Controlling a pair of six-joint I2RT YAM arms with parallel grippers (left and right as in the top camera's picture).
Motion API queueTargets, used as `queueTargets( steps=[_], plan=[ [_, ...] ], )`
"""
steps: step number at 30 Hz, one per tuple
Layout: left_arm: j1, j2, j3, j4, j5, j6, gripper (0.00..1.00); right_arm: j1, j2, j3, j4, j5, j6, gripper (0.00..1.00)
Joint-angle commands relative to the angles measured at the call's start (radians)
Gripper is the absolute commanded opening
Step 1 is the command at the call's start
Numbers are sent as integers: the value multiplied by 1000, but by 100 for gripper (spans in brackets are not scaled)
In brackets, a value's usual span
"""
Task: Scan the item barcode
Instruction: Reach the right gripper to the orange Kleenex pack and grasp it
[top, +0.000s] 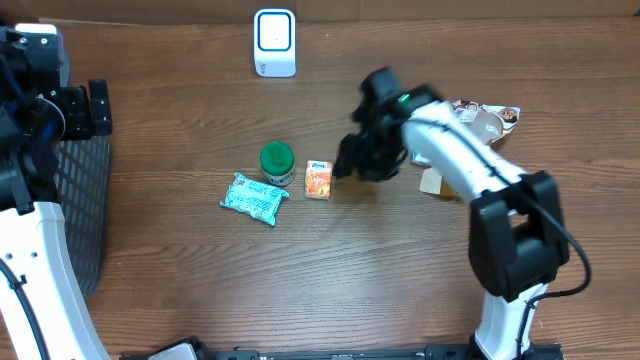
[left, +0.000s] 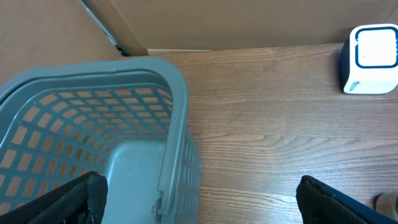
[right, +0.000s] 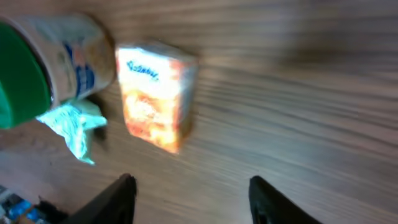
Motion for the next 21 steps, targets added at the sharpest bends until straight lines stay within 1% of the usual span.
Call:
queueTargets(
  steps=[1, 3, 5, 11, 15, 19, 21],
  plan=[
    [3, 2, 21, 4, 8, 19, 100, 55, -9, -96, 105, -20, 158, 48],
    [3, 2, 21, 3, 7, 19, 99, 79, -9, -155, 186, -9, 223, 43],
    [3, 2, 21, 4, 8, 19, 99, 92, -8, -197, 251, 0, 253, 39],
    [3, 2, 21, 4, 8, 18, 100, 99, -7, -256, 388, 20, 280, 37],
    [3, 2, 21, 4, 8, 19, 99, 99, -7, -259, 427, 29, 279, 37],
    [3, 2, 21, 4, 8, 19, 100, 99, -6, -260, 431, 64, 279, 36],
    [3, 2, 21, 4, 8, 19, 100, 99, -5, -260, 431, 82, 279, 33]
  ],
)
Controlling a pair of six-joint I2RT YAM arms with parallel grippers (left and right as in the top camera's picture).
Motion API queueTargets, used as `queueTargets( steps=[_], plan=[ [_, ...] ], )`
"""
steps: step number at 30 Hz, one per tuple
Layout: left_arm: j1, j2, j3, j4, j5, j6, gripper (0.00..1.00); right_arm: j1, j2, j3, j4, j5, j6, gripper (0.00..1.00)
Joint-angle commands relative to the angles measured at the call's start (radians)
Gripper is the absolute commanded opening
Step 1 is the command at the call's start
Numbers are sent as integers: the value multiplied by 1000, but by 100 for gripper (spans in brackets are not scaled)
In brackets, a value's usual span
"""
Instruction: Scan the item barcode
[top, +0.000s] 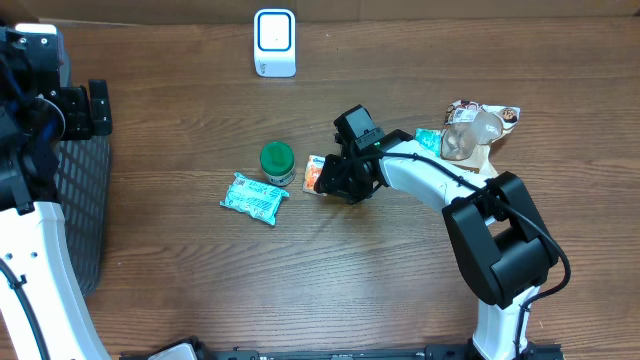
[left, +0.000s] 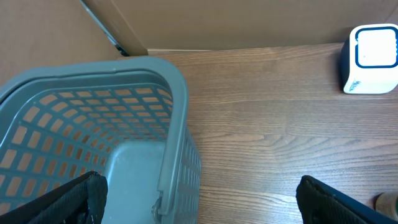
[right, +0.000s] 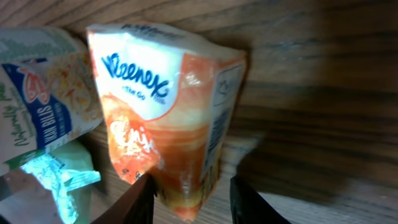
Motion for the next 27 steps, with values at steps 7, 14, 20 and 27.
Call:
queueTargets(
  steps=[7, 14, 20, 27],
  plan=[
    [3, 2, 21, 3, 8, 19, 99, 0, -5, -10, -3, 60, -40, 4],
    [3, 2, 21, 3, 7, 18, 100, -43, -18, 79, -215, 60, -375, 4],
    [3, 2, 21, 3, 8, 18, 100, -68, -21, 160, -396, 74, -871, 4],
    [3, 2, 21, 3, 8, 19, 99, -78, -21, 201, -367, 121, -731, 48]
  ],
)
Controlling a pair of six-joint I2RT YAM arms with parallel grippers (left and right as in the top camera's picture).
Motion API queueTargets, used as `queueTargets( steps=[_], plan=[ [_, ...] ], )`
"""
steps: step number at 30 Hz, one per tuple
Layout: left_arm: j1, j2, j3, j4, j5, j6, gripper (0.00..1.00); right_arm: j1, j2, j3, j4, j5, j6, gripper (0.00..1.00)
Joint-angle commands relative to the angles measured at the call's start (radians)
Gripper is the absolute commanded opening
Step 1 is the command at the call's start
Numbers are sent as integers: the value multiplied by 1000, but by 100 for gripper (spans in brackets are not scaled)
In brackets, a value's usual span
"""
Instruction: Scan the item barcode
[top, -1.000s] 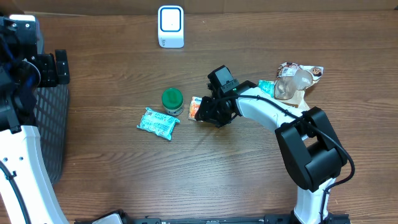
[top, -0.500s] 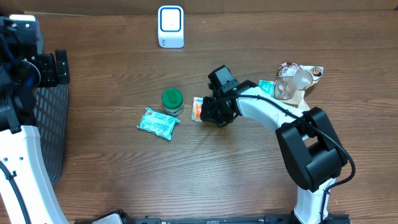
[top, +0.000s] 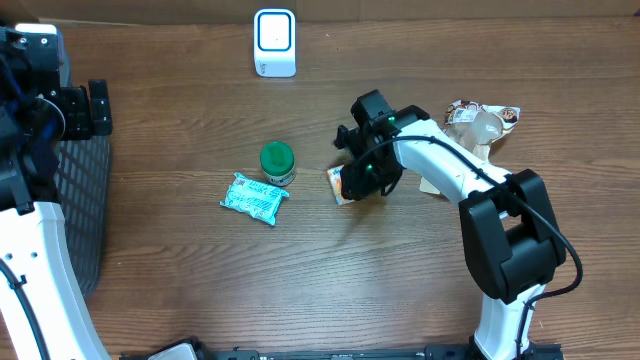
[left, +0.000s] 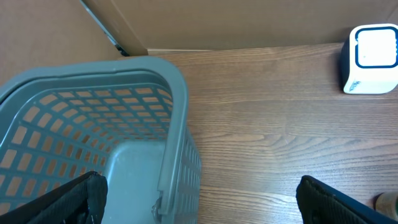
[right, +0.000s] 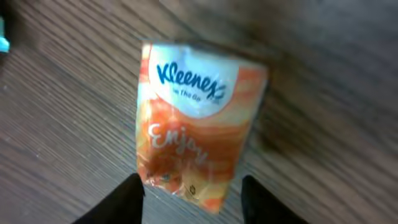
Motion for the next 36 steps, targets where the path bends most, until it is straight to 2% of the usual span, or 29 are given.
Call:
queueTargets(
  steps=[1, 5, 10, 17, 24, 28, 33, 36],
  plan=[
    [3, 2, 21, 4, 8, 19, 99, -8, -20, 106, -20, 17, 92, 50],
    [3, 2, 21, 4, 8, 19, 100, -5, -20, 171, -56, -79, 259, 48],
    [3, 2, 21, 4, 8, 18, 100, 48, -15, 107, -40, -113, 463, 19],
    [3, 2, 21, 4, 8, 19, 100, 124, -15, -33, 45, -33, 595, 16],
    [3, 2, 21, 4, 8, 18, 100, 86, -15, -49, 22, 266, 599, 15],
    [3, 2, 21, 4, 7, 18, 99, 32, -15, -49, 70, 382, 578, 11],
    [3, 2, 21, 4, 7, 19, 99, -29, -15, -49, 257, 324, 448, 11],
    [3, 2, 21, 4, 7, 19, 100, -45, -15, -49, 393, 175, 356, 11]
  ],
)
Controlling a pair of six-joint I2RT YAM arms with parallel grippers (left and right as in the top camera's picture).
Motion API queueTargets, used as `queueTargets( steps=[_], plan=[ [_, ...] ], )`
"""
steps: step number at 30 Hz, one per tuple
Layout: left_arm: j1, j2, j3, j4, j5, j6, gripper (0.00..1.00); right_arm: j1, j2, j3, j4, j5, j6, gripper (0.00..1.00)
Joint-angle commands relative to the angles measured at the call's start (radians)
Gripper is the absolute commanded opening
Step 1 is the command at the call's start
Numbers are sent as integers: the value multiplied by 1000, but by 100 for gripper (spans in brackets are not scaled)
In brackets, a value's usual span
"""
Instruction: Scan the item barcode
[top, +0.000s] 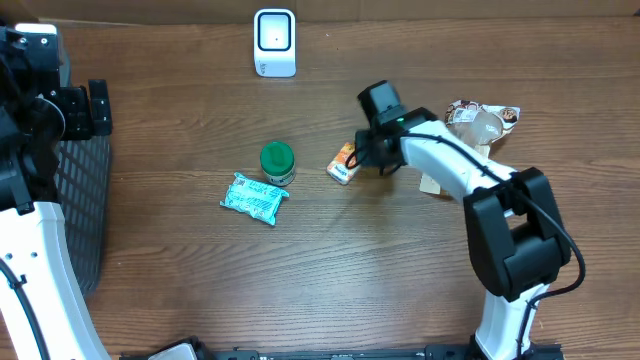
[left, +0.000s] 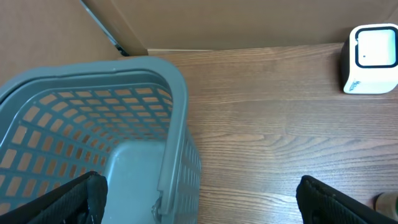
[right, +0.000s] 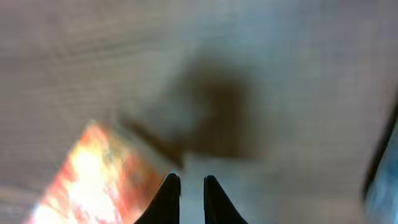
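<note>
The orange Kleenex tissue pack (top: 344, 162) lies tilted on the wooden table, just right of the green-lidded jar (top: 277, 162). My right gripper (top: 372, 152) is right beside the pack's right end. In the blurred right wrist view the fingers (right: 168, 193) stand nearly together with only a thin gap, and the pack (right: 93, 168) lies to their left, not between them. The white and blue scanner (top: 274, 42) stands at the back edge, also seen in the left wrist view (left: 372, 59). My left gripper (left: 199, 205) hangs open over the grey basket's rim (left: 171, 124).
A teal packet (top: 254, 197) lies in front of the jar. A pile of snack packets (top: 480, 125) sits at the right behind my right arm. The grey basket (top: 85, 215) stands at the far left.
My right gripper, open over the pack then, now has its fingers drawn together at the pack's right end. The pack has shifted a little toward the back and turned. The left arm is unchanged.
My right gripper came open toward the tissue pack lying beside the jar. Then it straddled the pack. Later the pack lay further right, away from the jar, under the open fingers. Now the fingers are together beside the turned pack.
</note>
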Motion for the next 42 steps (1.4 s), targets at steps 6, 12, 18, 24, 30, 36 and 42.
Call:
queueTargets(
  steps=[6, 12, 18, 24, 30, 36, 42],
  plan=[
    [3, 2, 21, 4, 8, 18, 100, -11, -14, 46, 91, -236, -144, 18],
    [3, 2, 21, 4, 8, 19, 99, -46, -50, 233, -217, -291, -92, 29],
    [3, 2, 21, 4, 7, 19, 100, -74, -121, 343, -467, -327, -92, 31],
    [3, 2, 21, 4, 8, 18, 99, -105, -182, 361, -565, -342, -97, 33],
    [3, 2, 21, 3, 7, 18, 99, -151, -229, 371, -619, -375, -108, 33],
    [3, 2, 21, 3, 8, 19, 100, -185, -259, 371, -681, -374, -152, 33],
    [3, 2, 21, 4, 8, 18, 100, -185, -259, 371, -683, -374, -172, 33]
  ],
)
